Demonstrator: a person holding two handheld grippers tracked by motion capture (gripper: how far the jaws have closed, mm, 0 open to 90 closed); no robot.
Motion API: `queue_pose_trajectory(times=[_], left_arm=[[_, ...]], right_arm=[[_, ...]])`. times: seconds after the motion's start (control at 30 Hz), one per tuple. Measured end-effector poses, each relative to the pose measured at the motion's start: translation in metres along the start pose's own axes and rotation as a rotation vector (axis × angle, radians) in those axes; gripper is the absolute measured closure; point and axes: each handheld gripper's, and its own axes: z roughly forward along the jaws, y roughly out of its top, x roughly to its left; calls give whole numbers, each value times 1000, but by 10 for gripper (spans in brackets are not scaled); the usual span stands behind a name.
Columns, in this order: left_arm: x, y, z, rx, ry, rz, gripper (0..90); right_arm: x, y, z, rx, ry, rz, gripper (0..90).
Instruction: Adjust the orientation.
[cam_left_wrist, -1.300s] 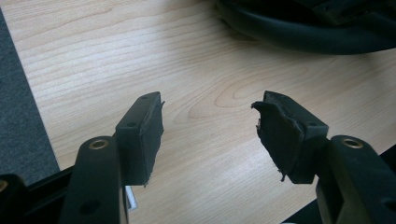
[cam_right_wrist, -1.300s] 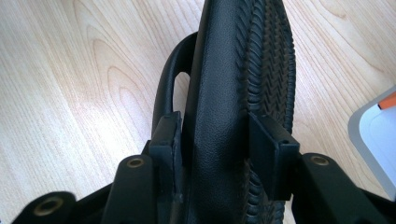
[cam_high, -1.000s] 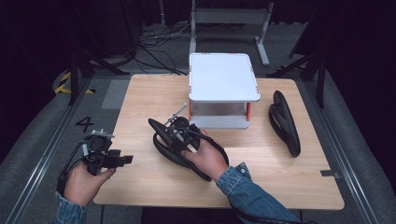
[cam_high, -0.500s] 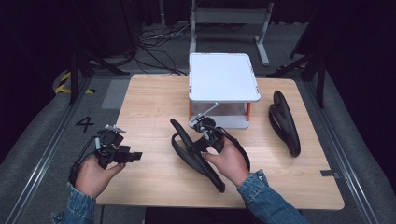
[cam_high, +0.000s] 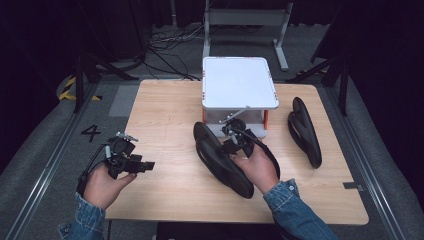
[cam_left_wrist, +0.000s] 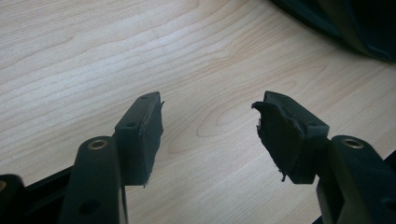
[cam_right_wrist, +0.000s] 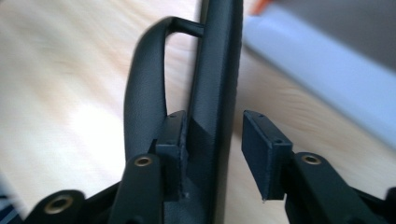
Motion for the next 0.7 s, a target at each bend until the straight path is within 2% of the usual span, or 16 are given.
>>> queue_pose_trajectory(times=[0.03, 0.07, 0.13, 0.23, 0.33, 0.47, 0.5, 0.53, 0.57, 0.7], left_arm=[[0, 0, 1, 3, -1, -2, 399], [0, 1, 2, 0, -1, -6, 399], [0, 2, 3, 9, -3, 1, 399], [-1, 2, 4, 8, -1, 1, 398], [-1, 3, 5, 14, -5, 1, 398], [-3, 5, 7, 18, -5, 9, 398], [-3, 5, 7, 17, -4, 9, 398], [-3, 5, 8, 16, -4, 8, 398], [-3, 5, 8, 16, -6, 7, 398], [-3, 6, 9, 22, -11, 9, 398]], right_arm=[[-4, -2, -1, -2, -41, -2, 624], [-10, -5, -2, 1, -62, 0, 630], [-19, -8, -2, 4, -66, 23, 632], [-33, -16, -1, 17, -100, 49, 636], [-46, -25, 2, 25, -103, 85, 633], [-58, -35, 9, 45, -120, 122, 618], [-60, -38, 11, 51, -134, 122, 636], [-61, -41, 13, 71, -178, 109, 592], [-62, -44, 16, 84, -193, 102, 618], [-68, -53, 25, 116, -200, 111, 602]])
